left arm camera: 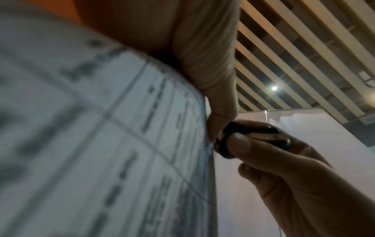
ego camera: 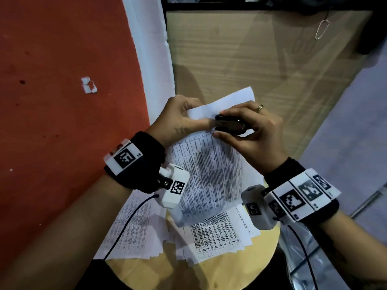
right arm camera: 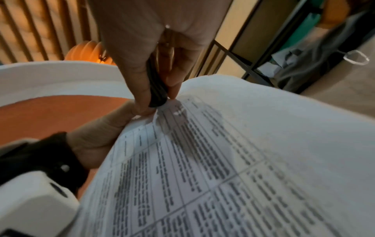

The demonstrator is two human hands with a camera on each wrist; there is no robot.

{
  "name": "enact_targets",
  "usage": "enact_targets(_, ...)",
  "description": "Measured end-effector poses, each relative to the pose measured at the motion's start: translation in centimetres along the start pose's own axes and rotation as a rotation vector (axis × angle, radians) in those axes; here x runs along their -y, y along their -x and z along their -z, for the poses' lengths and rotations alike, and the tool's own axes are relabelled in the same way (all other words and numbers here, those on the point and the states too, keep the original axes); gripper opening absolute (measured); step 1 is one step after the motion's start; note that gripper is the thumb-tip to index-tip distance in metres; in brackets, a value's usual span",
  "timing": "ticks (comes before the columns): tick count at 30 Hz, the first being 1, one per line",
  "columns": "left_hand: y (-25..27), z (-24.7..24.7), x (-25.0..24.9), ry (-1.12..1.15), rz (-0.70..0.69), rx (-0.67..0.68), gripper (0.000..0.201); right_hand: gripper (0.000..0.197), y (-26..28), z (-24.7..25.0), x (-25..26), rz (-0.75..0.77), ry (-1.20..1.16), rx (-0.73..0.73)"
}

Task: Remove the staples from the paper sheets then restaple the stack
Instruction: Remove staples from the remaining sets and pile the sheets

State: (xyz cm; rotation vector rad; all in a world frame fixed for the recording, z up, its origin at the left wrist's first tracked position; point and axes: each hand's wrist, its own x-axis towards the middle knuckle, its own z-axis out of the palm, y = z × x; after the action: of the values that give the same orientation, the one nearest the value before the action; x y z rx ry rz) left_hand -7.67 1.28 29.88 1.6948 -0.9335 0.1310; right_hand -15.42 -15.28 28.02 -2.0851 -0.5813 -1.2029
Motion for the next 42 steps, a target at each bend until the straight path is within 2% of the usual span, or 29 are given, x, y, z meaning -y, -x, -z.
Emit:
enact_targets(4,-0.2,-0.6,0.4,-0.091,0.010,-0.124,0.017,0.026,0.2,-0.5,0.0,-0.024,0.043,-0.062)
enact_targets(7,-0.3,-1.2,0.6,-0.166,-0.002,-0.159,0.018,0.025,1.0,-1.2,0.1,-0.105,0.045,-0.172)
enact_targets(13,-0.3,0.1,1.0,-0.506,0.020,-0.246,0.054,0.025,2.6,-1.7,-0.6,-0.253,0.035,-0.396)
enact_targets(15,-0.2,1.0,1.2,-0.530,0.048,-0.227,0.052,0.024,3.2,-1.6,-1.7,-0.279,0.059,-0.353)
enact_targets(17,0.0,1.4,1.1,-0.519,0.068,-0.197,0.037,0.027,4.0,-2.0,-3.1,-0.329,0.090,-0.238)
enact_targets(20,0.0,1.8,1.3,-0.512,0.078,-0.156,0.026,0.042,4.9,-2.8,-4.4,-0.412,0.096,-0.067)
enact_targets(23,-0.3,2.4,1.7,-0.469,0.087,-0.089,0.012,0.048,4.4,-2.6,-5.0,-0.425,0.037,-0.018)
enact_targets(25,-0.5,2.8,1.9,-0.420,0.092,-0.041,0.008,0.049,3.3,-2.0,-5.1,-0.493,-0.095,0.013)
enact_targets(26,-0.5,3.0,1.9,-0.380,0.093,-0.014,0.012,0.049,2.8,-1.7,-4.9,-0.568,-0.214,0.047)
enact_targets(29,-0.7,3.6,1.9,-0.304,0.088,0.072,0.024,0.048,1.7,-1.4,-4.2,-0.764,-0.684,0.130)
enact_targets(31,-0.8,4.1,1.6,-0.353,0.094,0.121,0.021,0.042,1.4,-1.4,-4.0,-0.807,-0.782,0.143)
enact_targets(33,-1.1,4.6,1.6,-0.470,0.095,0.153,0.018,0.045,1.4,-1.4,-3.7,-0.810,-0.801,0.129)
enact_targets(36,-1.4,4.4,1.2,-0.662,0.085,0.185,0.033,0.038,1.9,-1.7,-3.2,-0.821,-0.823,0.098)
enact_targets(38,-1.6,3.5,0.6,-0.771,0.044,0.170,0.041,0.040,2.3,-2.2,-2.9,-0.859,-0.826,0.080)
enact_targets(42,-1.9,1.8,0.1,-0.851,-0.051,0.129,0.022,0.047,3.0,-2.4,-2.2,-0.893,-0.871,0.073)
